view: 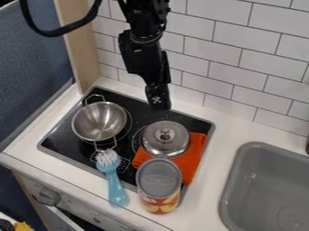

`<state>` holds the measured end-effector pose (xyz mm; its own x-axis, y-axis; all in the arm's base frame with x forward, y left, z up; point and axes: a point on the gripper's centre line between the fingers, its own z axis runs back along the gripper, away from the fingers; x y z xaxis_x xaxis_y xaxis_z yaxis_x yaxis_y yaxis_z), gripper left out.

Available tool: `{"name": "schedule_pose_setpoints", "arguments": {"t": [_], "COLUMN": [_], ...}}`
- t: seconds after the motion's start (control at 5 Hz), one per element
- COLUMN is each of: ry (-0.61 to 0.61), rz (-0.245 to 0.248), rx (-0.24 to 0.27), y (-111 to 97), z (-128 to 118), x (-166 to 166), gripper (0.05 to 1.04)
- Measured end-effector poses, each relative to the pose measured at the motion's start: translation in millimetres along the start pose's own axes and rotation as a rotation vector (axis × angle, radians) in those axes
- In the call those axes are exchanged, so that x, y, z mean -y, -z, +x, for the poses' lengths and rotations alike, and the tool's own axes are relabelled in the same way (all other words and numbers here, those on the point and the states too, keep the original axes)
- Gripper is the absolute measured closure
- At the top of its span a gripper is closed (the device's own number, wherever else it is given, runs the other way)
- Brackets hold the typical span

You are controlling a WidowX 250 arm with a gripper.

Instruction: Push can near sink

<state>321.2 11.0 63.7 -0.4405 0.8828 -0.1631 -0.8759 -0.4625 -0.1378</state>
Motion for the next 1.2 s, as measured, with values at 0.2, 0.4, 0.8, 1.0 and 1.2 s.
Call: {"name": "schedule_pose_setpoints", "arguments": {"t": [0.2,0.4,0.8,1.0,1.2], "ry": [0.003,0.050,0.052,-0.001,-0.102], "rz": [0.027,0.057,0.089,0.073,0.007], "rx": [0.011,0.028,0.052,0.055,0.070], "y": [8,13,20,23,16], "z": [2,8,24,37,47], "x": [-4,-13,-44,-64,-78], "gripper": [0.083,0.083,0.083,0.083,0.083]}}
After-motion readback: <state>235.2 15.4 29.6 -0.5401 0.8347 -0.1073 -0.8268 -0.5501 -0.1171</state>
